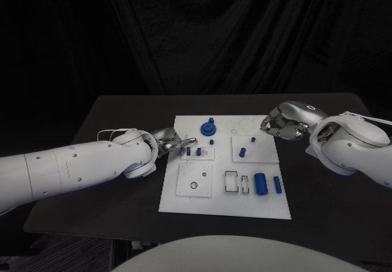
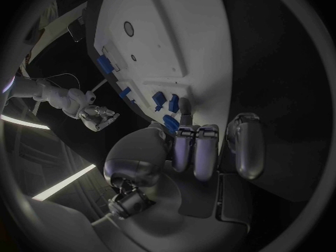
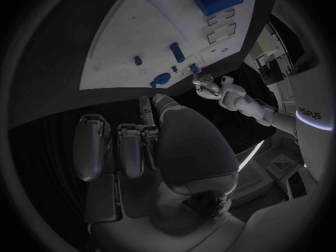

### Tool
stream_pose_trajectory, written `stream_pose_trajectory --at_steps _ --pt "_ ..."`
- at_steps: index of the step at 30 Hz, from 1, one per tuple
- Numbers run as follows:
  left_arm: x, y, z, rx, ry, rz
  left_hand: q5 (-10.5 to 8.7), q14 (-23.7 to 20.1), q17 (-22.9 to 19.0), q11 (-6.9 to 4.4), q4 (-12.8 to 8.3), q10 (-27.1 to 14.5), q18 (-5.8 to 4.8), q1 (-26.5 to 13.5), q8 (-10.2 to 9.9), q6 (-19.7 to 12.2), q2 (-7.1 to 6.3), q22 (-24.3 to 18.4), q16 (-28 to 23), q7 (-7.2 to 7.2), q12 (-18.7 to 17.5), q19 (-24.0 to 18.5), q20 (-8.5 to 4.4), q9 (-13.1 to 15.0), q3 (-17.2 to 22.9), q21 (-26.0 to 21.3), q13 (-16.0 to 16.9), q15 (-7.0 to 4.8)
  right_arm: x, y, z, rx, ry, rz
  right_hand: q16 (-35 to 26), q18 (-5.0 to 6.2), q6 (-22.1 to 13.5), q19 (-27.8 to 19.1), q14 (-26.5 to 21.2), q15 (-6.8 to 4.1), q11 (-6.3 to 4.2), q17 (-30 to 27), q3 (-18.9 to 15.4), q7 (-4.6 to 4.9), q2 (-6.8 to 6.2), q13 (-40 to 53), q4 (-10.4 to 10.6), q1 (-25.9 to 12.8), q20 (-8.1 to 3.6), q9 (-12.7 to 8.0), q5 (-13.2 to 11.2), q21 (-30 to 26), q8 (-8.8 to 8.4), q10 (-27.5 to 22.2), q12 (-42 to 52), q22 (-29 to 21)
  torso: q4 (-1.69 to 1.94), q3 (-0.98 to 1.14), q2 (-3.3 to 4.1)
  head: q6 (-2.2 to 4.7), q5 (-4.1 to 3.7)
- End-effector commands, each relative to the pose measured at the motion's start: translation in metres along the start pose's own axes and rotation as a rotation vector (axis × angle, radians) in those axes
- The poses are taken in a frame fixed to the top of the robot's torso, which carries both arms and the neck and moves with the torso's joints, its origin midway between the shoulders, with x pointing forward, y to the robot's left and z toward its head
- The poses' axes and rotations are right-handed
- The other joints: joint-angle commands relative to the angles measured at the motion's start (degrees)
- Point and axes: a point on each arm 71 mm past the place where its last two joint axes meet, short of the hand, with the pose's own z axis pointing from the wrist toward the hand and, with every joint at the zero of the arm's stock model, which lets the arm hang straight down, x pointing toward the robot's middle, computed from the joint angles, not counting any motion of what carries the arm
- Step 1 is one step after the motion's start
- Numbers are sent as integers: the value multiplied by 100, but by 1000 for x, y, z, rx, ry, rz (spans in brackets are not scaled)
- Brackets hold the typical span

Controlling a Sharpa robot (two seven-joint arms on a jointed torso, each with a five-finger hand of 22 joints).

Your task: Assemble the parts on the task board

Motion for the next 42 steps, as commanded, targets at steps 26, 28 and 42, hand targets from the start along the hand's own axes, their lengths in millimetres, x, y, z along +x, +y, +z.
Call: stream_pose_trajectory --at_steps 26,28,42 --pt "-58 -22 10 -83 297 16 1858 609 1510 -61 -97 596 48 2434 440 -454 -296 1097 37 -101 -3 -23 -55 158 38 -98 1510 -70 1 -1 0 24 5 -1 -26 0 8 126 491 10 11 1046 27 35 -24 1232 15 41 6 -7 22 -44 -33 367 -30 1147 -10 13 -7 0 104" --pt "-62 -24 13 -113 341 26 1841 609 1510 -59 -99 596 48 2491 417 -451 -292 1097 37 -98 -3 -24 -51 137 71 -98 1510 -67 1 -1 1 22 4 -1 -26 0 8 126 491 10 11 1046 27 35 -24 1232 15 41 6 -7 22 -44 -33 367 -30 1147 -16 13 -5 0 124" --pt "-63 -45 34 -217 458 108 1353 609 1510 -4 -46 596 49 2697 110 -400 -352 1095 37 -36 -3 -33 -10 -147 262 -101 1510 -21 2 1 2 13 2 0 -26 0 8 126 491 10 11 1046 27 35 -24 1232 15 41 6 -7 22 -44 -33 367 -30 1147 -5 10 -9 0 129"
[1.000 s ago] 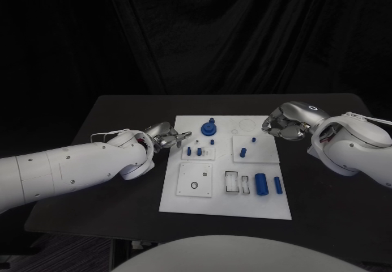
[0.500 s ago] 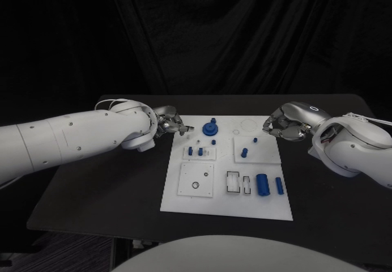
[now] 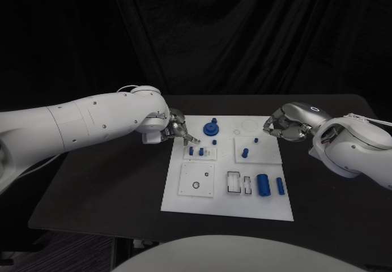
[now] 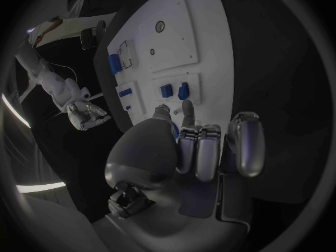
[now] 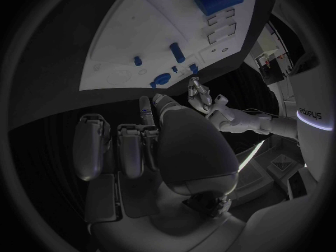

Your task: Assemble the parts on the task board

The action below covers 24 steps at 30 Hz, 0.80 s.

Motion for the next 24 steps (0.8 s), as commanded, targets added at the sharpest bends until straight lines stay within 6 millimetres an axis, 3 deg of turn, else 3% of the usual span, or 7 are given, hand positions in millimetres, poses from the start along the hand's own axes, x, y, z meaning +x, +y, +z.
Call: stream_pose_trajectory --at_steps 1,2,7,12,24 --pt "2 -1 0 -38 64 16 -80 608 1507 35 36 620 49 69 -23 40 74 1099 37 35 -18 -3 11 -16 13 21 1487 14 1 -1 0 12 -1 0 -26 0 8 126 490 10 11 1046 27 35 -24 1232 15 41 6 -8 22 -20 -33 367 -30 1150 6 -7 0 0 -10" --pt "2 -2 1 -43 59 25 -276 608 1507 41 66 620 49 -74 -2 127 81 1100 37 37 -18 2 19 -5 -16 27 1487 22 1 -1 -1 12 1 0 -22 -2 7 129 492 11 11 1051 31 35 -27 1236 18 41 7 -9 25 -11 -35 371 -27 1153 1 -12 6 0 -3" --pt "1 -4 2 -51 46 43 -341 608 1507 40 72 620 46 -169 4 163 89 1105 37 35 -18 12 21 5 -33 44 1487 22 1 -2 -1 15 3 -1 -22 -2 7 129 492 11 11 1051 31 35 -27 1236 18 41 7 -9 25 -11 -35 371 -27 1153 -5 -29 24 0 12" --pt "1 -6 3 -52 43 51 -343 608 1507 39 71 620 44 -188 9 178 94 1107 37 32 -18 17 22 8 -35 53 1487 21 1 -2 -1 16 4 -1 -22 -2 7 129 492 11 11 1051 31 35 -27 1236 18 41 7 -9 25 -11 -35 371 -27 1153 -23 -27 32 0 35" --pt "2 -9 7 -57 40 51 -32 608 1507 11 51 620 45 -221 -16 215 136 1107 37 -1 -18 23 7 13 43 60 1487 1 1 -1 -1 14 7 -1 -26 -1 10 128 490 11 10 1046 36 33 -26 1235 18 44 7 -9 29 -14 -33 370 -28 1152 -13 -16 14 0 3"
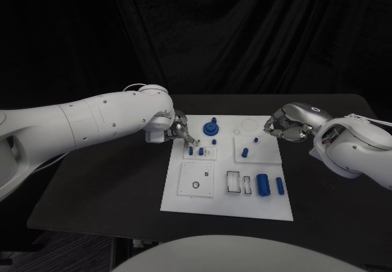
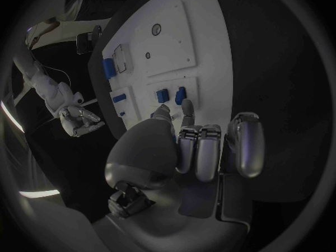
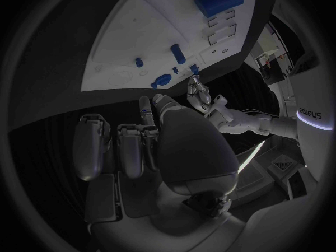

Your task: Assemble the parts on the task board

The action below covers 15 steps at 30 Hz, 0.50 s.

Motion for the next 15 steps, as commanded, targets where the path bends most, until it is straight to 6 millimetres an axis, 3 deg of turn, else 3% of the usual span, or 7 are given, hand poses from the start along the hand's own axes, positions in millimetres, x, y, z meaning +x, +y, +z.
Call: stream_pose_trajectory --at_steps 1,12,15 --pt "1 -1 1 -1 3 4 64 607 1508 -31 -10 623 45 -41 -13 40 25 1108 37 -10 -26 23 7 4 45 10 1489 -17 1 0 0 13 6 -1 -26 -1 11 128 490 11 10 1046 27 33 -26 1235 9 44 7 -9 29 -14 -33 370 -28 1153 8 6 -9 0 -22" --pt "4 -3 4 -6 7 6 527 607 1508 -51 -30 623 43 71 -132 85 -42 1110 37 -32 -26 28 -13 -109 231 20 1489 -36 2 0 0 15 11 -1 -27 1 21 125 490 10 9 1044 35 30 -21 1228 6 51 8 -8 32 -24 -28 365 -33 1150 -11 10 -4 0 32" --pt "5 -4 4 -10 15 11 570 607 1508 -54 -33 623 42 86 -149 100 -56 1111 37 -35 -26 29 -15 -132 259 22 1489 -40 2 0 0 16 13 -1 -27 1 30 126 490 10 7 1045 40 27 -18 1229 5 55 8 -6 33 -21 -23 365 -33 1151 -7 11 -5 0 17"
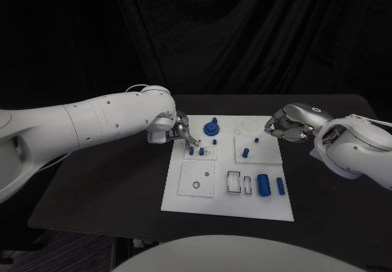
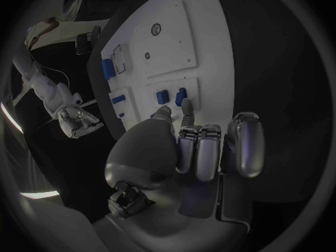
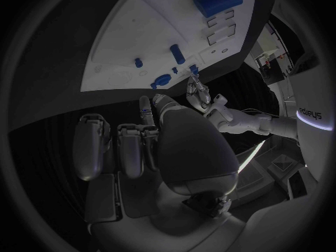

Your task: Assemble the parts on the task board

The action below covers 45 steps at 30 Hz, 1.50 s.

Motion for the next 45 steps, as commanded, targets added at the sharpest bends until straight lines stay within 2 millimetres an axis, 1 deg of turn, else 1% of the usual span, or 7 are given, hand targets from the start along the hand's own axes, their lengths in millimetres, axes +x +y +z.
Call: stream_pose_trajectory --at_steps 1,20,28,31,38,40,45 --pt "3 -1 1 -5 14 8 46 606 1509 -43 6 610 44 63 -31 29 -3 1109 37 -4 -29 24 -15 -18 49 13 1489 -43 1 0 0 17 10 -1 -27 1 30 126 490 10 7 1045 33 27 -18 1229 -2 55 8 -6 33 -21 -23 365 -33 1152 1 2 2 0 -11" --pt "12 -2 6 -16 42 17 169 606 1509 -48 -17 610 53 144 -106 57 -40 1095 37 -9 -29 -2 -20 -108 200 -31 1489 -47 2 -1 -1 23 14 -2 -32 3 39 122 488 9 5 1037 39 25 -16 1224 -4 61 7 -4 35 -31 -19 361 -37 1149 14 1 3 0 -44" --pt "14 -2 7 -7 43 15 613 606 1509 -50 -19 610 56 238 -205 70 -204 1092 37 -6 -29 -13 -28 -207 557 -45 1489 -50 2 -1 0 26 15 -3 -37 7 43 116 487 7 3 1030 45 23 -14 1217 -7 68 7 -4 37 -46 -17 356 -43 1144 6 1 3 0 -30" --pt "15 -2 7 -2 41 13 642 606 1509 -51 -18 610 56 246 -212 73 -221 1091 37 -7 -29 -14 -27 -214 609 -46 1489 -51 2 -1 0 26 16 -3 -37 7 43 116 487 7 3 1030 45 23 -14 1217 -7 68 7 -4 37 -46 -17 356 -43 1144 8 0 3 0 -31" --pt "16 -3 6 15 30 5 888 606 1509 -70 -29 610 50 285 -197 170 -462 1100 37 -30 -29 2 -41 -209 1186 -17 1489 -68 2 -1 0 29 17 -3 -43 10 44 110 485 7 2 1022 49 23 -12 1211 -8 71 7 -4 38 -62 -17 351 -49 1139 14 1 -1 0 -35" --pt "16 -2 5 18 22 -2 1007 606 1509 -93 -67 610 44 277 -131 233 -615 1108 37 -56 -29 21 -62 -138 1528 13 1489 -91 2 -1 0 30 18 -3 -54 13 45 105 482 6 2 1008 53 22 -9 1205 -10 76 7 -4 39 -75 -17 346 -54 1135 16 0 -2 0 -38" --pt "16 1 2 31 -17 -32 1020 606 1509 -117 -292 610 38 153 58 294 -1056 1118 37 -80 -29 47 -114 99 2722 49 1489 -133 2 -2 0 33 19 -4 -54 13 45 105 482 6 2 1008 53 22 -9 1205 -10 76 7 -4 39 -75 -17 346 -54 1135 12 -1 -1 0 -41"
